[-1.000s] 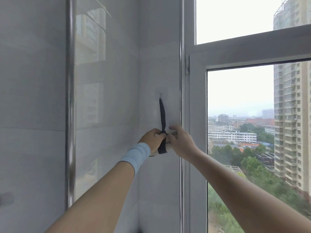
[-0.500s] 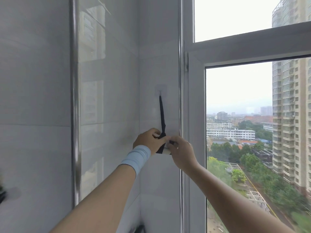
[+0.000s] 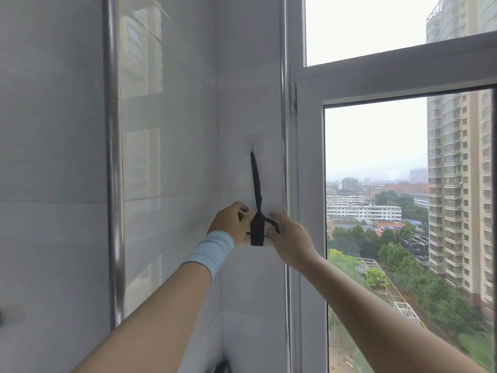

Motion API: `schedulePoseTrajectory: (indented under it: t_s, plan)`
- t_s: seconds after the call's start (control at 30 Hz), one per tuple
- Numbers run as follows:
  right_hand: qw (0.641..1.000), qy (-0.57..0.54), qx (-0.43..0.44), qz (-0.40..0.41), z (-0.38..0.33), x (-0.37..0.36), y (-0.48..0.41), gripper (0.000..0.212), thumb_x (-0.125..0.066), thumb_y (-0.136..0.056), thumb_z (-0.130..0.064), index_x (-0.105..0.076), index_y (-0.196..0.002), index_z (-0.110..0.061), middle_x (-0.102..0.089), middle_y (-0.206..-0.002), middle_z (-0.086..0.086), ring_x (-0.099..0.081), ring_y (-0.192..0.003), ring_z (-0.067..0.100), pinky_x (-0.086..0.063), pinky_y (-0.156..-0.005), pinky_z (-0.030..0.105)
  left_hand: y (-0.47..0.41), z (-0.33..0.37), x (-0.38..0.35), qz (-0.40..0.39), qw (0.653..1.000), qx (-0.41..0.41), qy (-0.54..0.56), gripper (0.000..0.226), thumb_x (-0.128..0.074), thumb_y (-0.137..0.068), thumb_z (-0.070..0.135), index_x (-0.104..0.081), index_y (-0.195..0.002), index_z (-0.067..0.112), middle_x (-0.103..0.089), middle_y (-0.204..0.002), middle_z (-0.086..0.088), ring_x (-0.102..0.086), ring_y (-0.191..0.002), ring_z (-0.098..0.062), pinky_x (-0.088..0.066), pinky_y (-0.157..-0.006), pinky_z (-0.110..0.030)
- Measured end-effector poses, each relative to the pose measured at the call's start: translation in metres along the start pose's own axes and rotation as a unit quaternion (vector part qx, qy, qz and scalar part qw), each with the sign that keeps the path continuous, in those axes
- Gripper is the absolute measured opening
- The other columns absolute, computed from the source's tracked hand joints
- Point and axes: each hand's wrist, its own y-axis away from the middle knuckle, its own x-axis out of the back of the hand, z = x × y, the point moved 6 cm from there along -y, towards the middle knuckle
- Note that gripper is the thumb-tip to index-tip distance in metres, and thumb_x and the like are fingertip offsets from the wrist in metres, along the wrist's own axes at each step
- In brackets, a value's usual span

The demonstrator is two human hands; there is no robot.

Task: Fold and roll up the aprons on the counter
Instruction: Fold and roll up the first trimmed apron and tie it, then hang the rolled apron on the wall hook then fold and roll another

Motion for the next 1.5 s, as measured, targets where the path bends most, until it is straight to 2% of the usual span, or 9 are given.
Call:
schedulePoseTrajectory:
  t_s: [0.2,0.37,0.43,0.53,0.83,0.97,1.13,1.3,1.5]
  plan:
    - [0.975,0.172,0.141,0.003,-0.020,-0.010,0.006,0.045,-0.044,-0.098,-0.025,-0.044,-0.143,-0.022,-0.053,-0.119,0.004,-0.045,-0.113,0.026,-0.041,-0.094,0.038,0.013,-0.018,-0.019,-0.038,0.998,-0.046,0.008,0.030,-0.041,-0.101,0.022,-0.059,-0.121,0.012,-0.050,-0.121,-0.007,-0.054,-0.106,-0.019,-0.040,-0.094,-0.026]
    - [0.988,0.114,0.104,0.028,0.000,-0.024,0.012,0.034,-0.049,-0.097,-0.016,-0.052,-0.131,-0.018,-0.054,-0.111,0.003,-0.051,-0.107,0.027,-0.045,-0.090,0.037,0.023,-0.028,-0.023,0.023,0.995,-0.079,0.049,0.028,-0.048,-0.098,0.018,-0.055,-0.125,0.015,-0.053,-0.123,0.001,-0.050,-0.116,-0.015,-0.040,-0.097,-0.022]
    - [0.990,0.101,0.092,0.036,0.001,-0.026,0.011,0.034,-0.049,-0.096,-0.016,-0.054,-0.130,-0.018,-0.053,-0.112,0.002,-0.049,-0.108,0.026,-0.044,-0.092,0.036,0.025,-0.035,-0.031,0.009,0.996,-0.091,0.011,0.034,-0.043,-0.100,0.018,-0.054,-0.133,0.014,-0.042,-0.141,-0.001,-0.041,-0.129,-0.016,-0.032,-0.107,-0.021]
    - [0.987,0.125,0.097,0.034,-0.004,-0.029,0.010,0.039,-0.049,-0.094,-0.017,-0.051,-0.133,-0.017,-0.051,-0.120,0.002,-0.044,-0.114,0.025,-0.042,-0.097,0.036,0.029,-0.050,-0.040,-0.028,0.998,-0.061,-0.016,0.042,-0.036,-0.103,0.026,-0.044,-0.143,0.018,-0.027,-0.150,0.005,-0.031,-0.137,-0.013,-0.026,-0.104,-0.015]
    - [0.979,0.191,0.073,-0.013,-0.014,-0.020,0.008,0.049,-0.048,-0.092,-0.028,-0.040,-0.140,-0.023,-0.045,-0.134,0.001,-0.039,-0.125,0.026,-0.037,-0.102,0.038,0.041,-0.042,-0.031,-0.100,0.991,-0.041,-0.074,0.059,-0.039,-0.100,0.040,-0.020,-0.153,0.020,-0.024,-0.158,0.002,-0.022,-0.144,-0.017,-0.024,-0.117,-0.034]
    - [0.990,0.127,0.056,0.015,-0.024,0.013,0.020,0.059,-0.052,-0.095,-0.033,-0.034,-0.150,-0.022,-0.042,-0.144,0.001,-0.036,-0.134,0.025,-0.034,-0.110,0.042,0.059,-0.012,-0.006,-0.020,0.996,-0.083,-0.029,0.043,-0.043,-0.099,0.030,-0.040,-0.141,0.020,-0.042,-0.144,0.002,-0.032,-0.134,-0.016,-0.028,-0.099,-0.023]
    - [0.992,0.104,0.055,0.054,-0.021,0.049,0.056,0.043,-0.053,-0.095,-0.029,-0.050,-0.138,-0.024,-0.050,-0.134,0.002,-0.042,-0.127,0.023,-0.038,-0.105,0.038,0.087,0.016,0.001,0.075,0.992,-0.098,-0.023,0.031,-0.048,-0.095,0.026,-0.053,-0.124,0.020,-0.052,-0.123,0.002,-0.042,-0.114,-0.015,-0.038,-0.086,-0.026]
    - [0.996,0.080,0.020,-0.015,0.026,0.048,0.123,0.030,-0.053,-0.094,-0.028,-0.060,-0.122,-0.028,-0.059,-0.116,-0.003,-0.058,-0.106,0.017,-0.047,-0.090,0.032,0.139,0.030,-0.055,-0.005,0.998,-0.065,0.011,0.021,-0.048,-0.093,0.030,-0.057,-0.112,0.025,-0.057,-0.103,0.007,-0.056,-0.096,-0.015,-0.049,-0.080,-0.032]
    - [0.985,0.073,-0.065,-0.142,0.107,0.033,0.223,0.026,-0.052,-0.095,-0.027,-0.066,-0.118,-0.024,-0.066,-0.114,-0.005,-0.062,-0.101,0.015,-0.046,-0.083,0.027,0.236,0.036,-0.150,-0.162,0.987,0.011,0.016,0.026,-0.047,-0.095,0.035,-0.058,-0.116,0.026,-0.062,-0.111,0.004,-0.059,-0.096,-0.016,-0.050,-0.089,-0.034]
